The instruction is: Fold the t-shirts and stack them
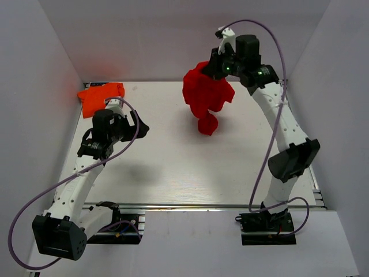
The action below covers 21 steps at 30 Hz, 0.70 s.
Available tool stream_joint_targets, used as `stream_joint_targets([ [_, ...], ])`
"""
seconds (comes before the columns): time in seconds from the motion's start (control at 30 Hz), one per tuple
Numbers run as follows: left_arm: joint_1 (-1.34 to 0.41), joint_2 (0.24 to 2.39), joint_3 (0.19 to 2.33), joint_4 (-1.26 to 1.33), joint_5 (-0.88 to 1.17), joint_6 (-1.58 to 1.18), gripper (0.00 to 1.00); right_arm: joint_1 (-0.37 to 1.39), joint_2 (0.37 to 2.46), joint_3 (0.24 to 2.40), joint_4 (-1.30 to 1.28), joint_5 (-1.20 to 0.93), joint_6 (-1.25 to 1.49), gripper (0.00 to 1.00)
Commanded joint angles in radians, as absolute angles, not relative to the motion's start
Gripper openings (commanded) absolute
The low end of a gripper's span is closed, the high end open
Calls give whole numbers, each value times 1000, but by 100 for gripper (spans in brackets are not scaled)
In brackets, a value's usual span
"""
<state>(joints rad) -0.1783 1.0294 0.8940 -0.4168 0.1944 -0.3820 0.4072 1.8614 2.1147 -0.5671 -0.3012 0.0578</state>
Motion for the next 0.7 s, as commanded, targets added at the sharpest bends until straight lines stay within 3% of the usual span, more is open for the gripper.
stream_joint_targets([
  [0.0, -173, 979, 910, -426, 244, -390, 100, 419, 1772, 2171, -410, -570, 127, 0],
  [0.17, -173, 914, 919, -468, 232, -390, 100, 428, 1709, 2168, -236, -771, 245, 0],
  [0.43, -173, 850, 953, -557, 169, -390, 100, 448, 1694, 2152, -140, -871, 337, 0],
  [0.53, -173, 841, 962, -580, 147, -402, 100, 462, 1660, 2059, -169, -853, 301, 0],
  [0.67, -173, 831, 962, -623, 120, -423, 100, 468, 1557, 1764, -228, -704, 181, 0],
])
